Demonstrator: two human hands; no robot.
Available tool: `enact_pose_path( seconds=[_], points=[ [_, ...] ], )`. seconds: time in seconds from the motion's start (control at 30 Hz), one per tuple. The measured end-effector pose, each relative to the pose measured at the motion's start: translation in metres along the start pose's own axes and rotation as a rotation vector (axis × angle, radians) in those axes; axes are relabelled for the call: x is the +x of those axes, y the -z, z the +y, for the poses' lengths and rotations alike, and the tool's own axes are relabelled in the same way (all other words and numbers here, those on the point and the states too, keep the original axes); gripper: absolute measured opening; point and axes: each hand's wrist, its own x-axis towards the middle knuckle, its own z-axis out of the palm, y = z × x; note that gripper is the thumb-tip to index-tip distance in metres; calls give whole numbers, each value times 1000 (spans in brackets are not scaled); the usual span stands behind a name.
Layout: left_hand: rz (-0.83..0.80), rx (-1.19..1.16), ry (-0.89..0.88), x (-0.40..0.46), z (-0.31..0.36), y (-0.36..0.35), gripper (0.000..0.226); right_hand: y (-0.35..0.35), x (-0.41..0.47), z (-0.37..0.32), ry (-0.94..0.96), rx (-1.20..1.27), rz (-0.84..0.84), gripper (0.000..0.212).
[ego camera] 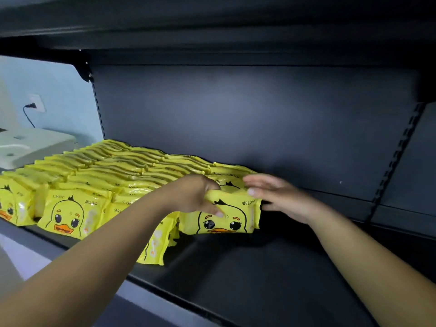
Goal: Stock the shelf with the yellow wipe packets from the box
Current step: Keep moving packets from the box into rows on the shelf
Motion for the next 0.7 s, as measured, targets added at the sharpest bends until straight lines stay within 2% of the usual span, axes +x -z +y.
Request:
enact_pose_path(
  seconds=[0.07,0.13,0.23,0.33,0.5,0.7],
  points=[
    [16,34,-15,7,3,-5,48,-8,-4,13,-68,-74,-7,41],
    [11,109,-15,14,4,-10,52,-13,5,27,-93,-125,151,53],
    [66,170,6,22,2,-17,63,-12,16,38,-99,-104,318,59],
    [240,148,25,20,-7,-15,67,-4,24,40,-99,-71,413,60],
    [451,152,65,-7,-32,-6,64,5,46,45,-118,-90,444,57],
    [476,187,34,-47,-52,-2,59,-1,69,54,-197,-176,454,64]
  ],
)
